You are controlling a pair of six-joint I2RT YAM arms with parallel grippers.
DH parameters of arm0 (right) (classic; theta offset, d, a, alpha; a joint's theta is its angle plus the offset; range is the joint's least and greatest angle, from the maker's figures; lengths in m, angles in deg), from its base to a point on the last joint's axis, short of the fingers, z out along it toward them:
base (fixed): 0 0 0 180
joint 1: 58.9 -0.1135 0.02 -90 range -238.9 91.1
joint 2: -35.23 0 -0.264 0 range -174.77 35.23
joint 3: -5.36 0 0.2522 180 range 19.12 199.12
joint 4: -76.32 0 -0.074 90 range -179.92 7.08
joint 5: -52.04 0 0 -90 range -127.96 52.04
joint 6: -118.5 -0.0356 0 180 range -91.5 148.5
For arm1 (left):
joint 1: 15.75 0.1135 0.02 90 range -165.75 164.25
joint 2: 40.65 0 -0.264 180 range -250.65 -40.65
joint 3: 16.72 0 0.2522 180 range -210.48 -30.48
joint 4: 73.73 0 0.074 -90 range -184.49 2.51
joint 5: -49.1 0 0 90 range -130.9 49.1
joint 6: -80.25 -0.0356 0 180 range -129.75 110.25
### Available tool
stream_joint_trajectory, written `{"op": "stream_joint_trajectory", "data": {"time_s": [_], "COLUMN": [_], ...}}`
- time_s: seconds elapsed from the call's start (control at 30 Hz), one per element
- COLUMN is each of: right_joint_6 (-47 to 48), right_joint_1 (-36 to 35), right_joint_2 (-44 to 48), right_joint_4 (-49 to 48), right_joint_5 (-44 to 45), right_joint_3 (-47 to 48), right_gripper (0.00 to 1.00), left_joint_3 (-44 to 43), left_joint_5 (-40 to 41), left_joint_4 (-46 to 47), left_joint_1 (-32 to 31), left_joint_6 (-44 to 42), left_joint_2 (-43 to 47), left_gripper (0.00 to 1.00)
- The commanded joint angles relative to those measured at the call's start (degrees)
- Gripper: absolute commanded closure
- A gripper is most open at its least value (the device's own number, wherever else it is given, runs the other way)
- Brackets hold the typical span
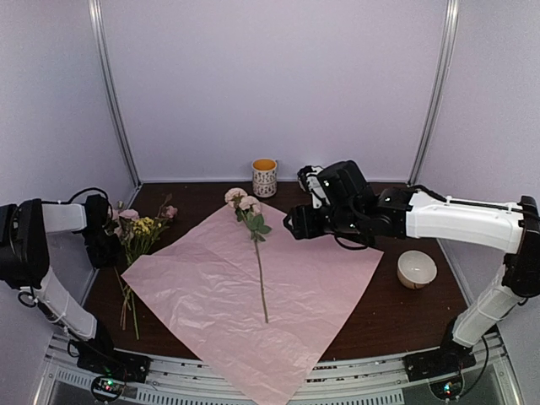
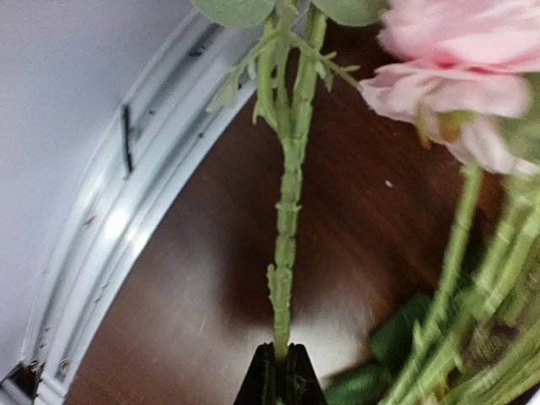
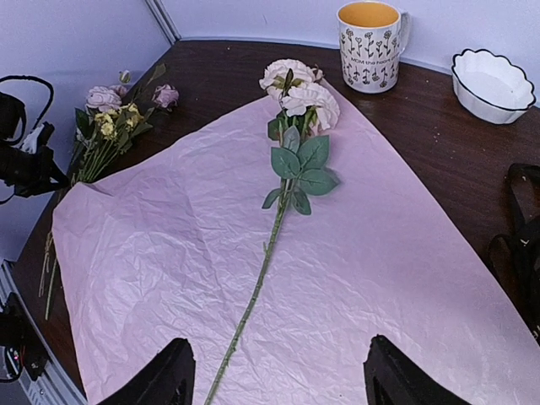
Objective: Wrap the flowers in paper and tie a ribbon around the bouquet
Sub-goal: Pick up the fake flower from the corner of the board, then pass from the left arm to the right
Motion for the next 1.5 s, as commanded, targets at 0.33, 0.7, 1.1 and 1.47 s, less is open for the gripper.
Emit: {"op": "stream_joint_trajectory", "data": {"time_s": [0.33,0.7,1.1,1.47], "right_joint_6": [5.05,10.15,2.3,-1.88], "right_joint_1": [0.31,-3.71,-6.91,-6.92], "right_joint_2": [6.33,3.75,-10.75,-15.04], "right_joint_4": [-4.11,-15.43,-21.56,-21.53], "right_joint_5": [-2.75,-23.28,-28.46,-23.84], "right_joint_3": [-1.69,3.51,17.55,18.25], "right_gripper": [0.3,0.31,0.23,0.39], "left_joint_3": [-15.92,2.97,0.62,-1.79], "left_joint_5": [40.11,-14.64,-13.91,-15.52], "left_joint_4": [-17.37,27.28,48.11,51.04], "left_joint_1": [-17.6,-25.37,-50.57,-55.07], "left_joint_6": [-4.51,4.66,3.36,4.31], "left_joint_2": [34.06,53.12,36.39,29.19], "left_gripper": [1.0,1.0,1.0,1.0]}}
